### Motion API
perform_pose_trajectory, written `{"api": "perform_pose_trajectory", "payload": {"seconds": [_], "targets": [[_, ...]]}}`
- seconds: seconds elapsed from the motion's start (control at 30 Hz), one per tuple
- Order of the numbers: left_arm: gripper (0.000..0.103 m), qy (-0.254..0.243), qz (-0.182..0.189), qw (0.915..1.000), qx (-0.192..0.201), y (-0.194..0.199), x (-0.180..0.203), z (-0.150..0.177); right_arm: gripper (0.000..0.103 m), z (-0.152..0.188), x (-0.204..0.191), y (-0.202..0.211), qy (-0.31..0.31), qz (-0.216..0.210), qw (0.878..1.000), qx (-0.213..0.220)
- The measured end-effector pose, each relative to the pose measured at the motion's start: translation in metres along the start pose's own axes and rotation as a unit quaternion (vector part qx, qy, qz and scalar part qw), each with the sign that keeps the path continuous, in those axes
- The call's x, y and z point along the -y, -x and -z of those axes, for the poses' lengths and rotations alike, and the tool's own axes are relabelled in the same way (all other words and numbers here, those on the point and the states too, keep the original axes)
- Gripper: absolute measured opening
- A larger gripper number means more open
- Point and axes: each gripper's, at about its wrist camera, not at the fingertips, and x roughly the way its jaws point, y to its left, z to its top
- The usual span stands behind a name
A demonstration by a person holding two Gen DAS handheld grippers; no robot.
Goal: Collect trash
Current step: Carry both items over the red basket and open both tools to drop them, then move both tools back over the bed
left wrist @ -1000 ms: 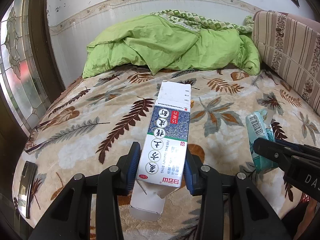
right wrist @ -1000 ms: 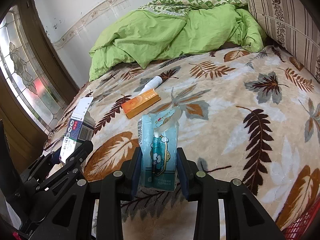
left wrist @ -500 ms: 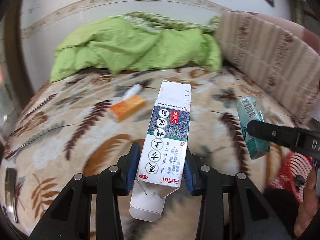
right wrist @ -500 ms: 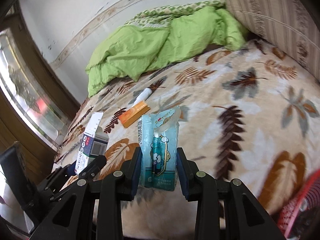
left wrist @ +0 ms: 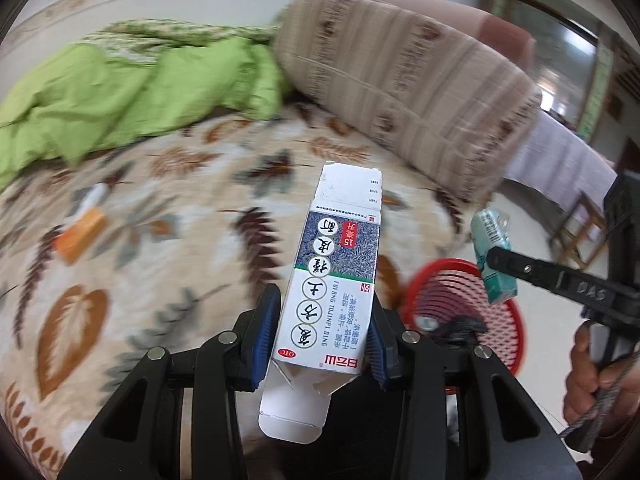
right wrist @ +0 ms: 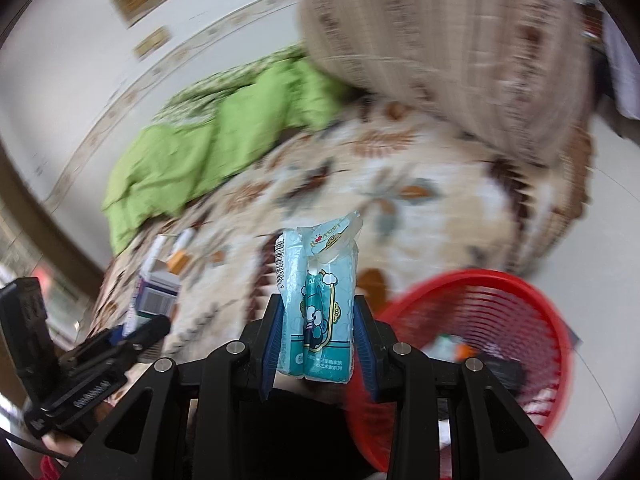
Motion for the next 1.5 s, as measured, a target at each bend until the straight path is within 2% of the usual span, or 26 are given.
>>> {"api": "perform_pose_trajectory", "payload": {"seconds": [0.17, 0.33, 0.4, 0.47, 0.5, 0.67, 0.83, 1.07, 1.3, 1.5], "targets": [[0.039, -0.028, 0.052, 0.9979, -0.025, -0.016, 0.048, -0.009, 0.036, 0.006, 0.054, 0.027, -0.048, 0.041, 0.998, 0.009], [0.039, -0.053, 0.088, 0.9932, -0.056, -0.040, 0.096, -0.011, 0.037, 0.013, 0.085, 0.033, -0.082, 0.052, 0.995, 0.007], [0.040, -0.056, 0.098, 0.9914, -0.066, -0.047, 0.107, -0.010, 0.042, 0.016, 0.093, 0.033, -0.090, 0.053, 0.995, 0.004], [0.056, -0.063, 0.099, 0.9902, -0.075, -0.055, 0.118, -0.009, 0.044, 0.018, 0.097, 0.032, -0.095, 0.059, 0.994, 0.000], [0.063, -0.065, 0.096, 0.9905, -0.073, -0.055, 0.121, -0.008, 0.050, 0.018, 0.100, 0.031, -0.099, 0.060, 0.993, -0.002], [0.064, -0.071, 0.087, 0.9917, -0.063, -0.051, 0.118, -0.010, 0.052, 0.018, 0.106, 0.035, -0.105, 0.063, 0.992, 0.005], [0.064, -0.044, 0.075, 0.9946, -0.057, -0.043, 0.092, -0.013, 0.052, 0.012, 0.097, 0.037, -0.090, 0.062, 0.994, 0.017], [0.066, -0.009, 0.034, 0.9988, -0.035, -0.023, 0.043, -0.016, 0.052, 0.003, 0.060, 0.020, -0.056, 0.028, 0.998, 0.006], [0.068, 0.057, -0.014, 0.9980, -0.022, -0.001, -0.037, -0.010, 0.056, -0.005, -0.004, -0.015, 0.017, -0.014, 1.000, -0.021], [0.070, 0.120, -0.074, 0.9896, -0.027, 0.013, -0.123, 0.005, 0.056, -0.009, -0.069, -0.057, 0.081, -0.060, 0.994, -0.049]]}}
